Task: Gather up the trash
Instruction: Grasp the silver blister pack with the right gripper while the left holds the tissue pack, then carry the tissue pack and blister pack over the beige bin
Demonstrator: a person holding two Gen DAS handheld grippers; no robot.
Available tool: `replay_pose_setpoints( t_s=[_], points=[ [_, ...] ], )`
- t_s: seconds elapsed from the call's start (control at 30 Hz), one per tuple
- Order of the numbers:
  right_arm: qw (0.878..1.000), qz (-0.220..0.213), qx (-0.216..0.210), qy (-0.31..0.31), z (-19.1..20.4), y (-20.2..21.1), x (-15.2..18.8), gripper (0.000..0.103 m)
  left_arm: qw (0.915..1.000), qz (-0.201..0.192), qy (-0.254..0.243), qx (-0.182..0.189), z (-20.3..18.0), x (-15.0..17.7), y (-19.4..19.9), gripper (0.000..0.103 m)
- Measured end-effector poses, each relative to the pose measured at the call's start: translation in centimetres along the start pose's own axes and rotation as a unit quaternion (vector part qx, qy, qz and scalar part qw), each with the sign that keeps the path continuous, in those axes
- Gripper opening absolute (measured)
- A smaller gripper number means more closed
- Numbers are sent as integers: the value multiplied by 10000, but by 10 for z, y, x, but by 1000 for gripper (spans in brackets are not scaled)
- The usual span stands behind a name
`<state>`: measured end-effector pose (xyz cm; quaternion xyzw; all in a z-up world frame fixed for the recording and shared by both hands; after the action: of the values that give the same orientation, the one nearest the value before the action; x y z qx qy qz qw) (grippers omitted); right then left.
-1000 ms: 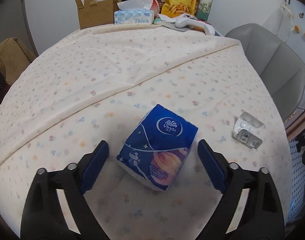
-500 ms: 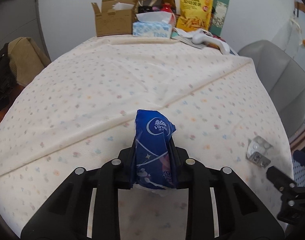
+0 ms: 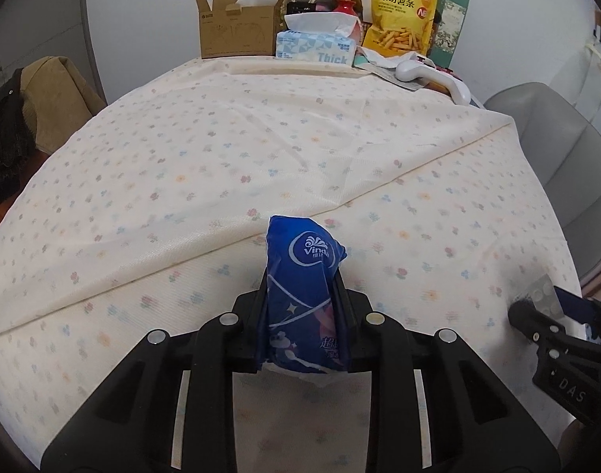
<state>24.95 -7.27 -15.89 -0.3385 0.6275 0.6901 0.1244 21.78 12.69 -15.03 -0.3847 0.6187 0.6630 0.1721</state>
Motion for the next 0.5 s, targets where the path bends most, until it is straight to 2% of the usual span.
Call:
replay_pose_setpoints(
  t_s=[0.13,0.5],
  points=[
    [10000,-29,-27,44,3,9,1,29,10000,-49,33,36,0,1,6,27],
    [9992,-379,37,-154,-11,67,18,29,9991,-328,-12,273,-16,6,47,27]
  ],
)
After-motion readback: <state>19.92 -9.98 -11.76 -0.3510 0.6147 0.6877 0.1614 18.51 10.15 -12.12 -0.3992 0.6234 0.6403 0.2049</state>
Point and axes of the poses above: each gripper's, at about its wrist camera, not at the fingertips, and y roughly against the way its jaws point, z to its left, x to its underside, the point moved 2 cm from there along -y, roughly the way its jaws point, and after that the axes turned 7 degrees about -z, right-handed, at the moved point
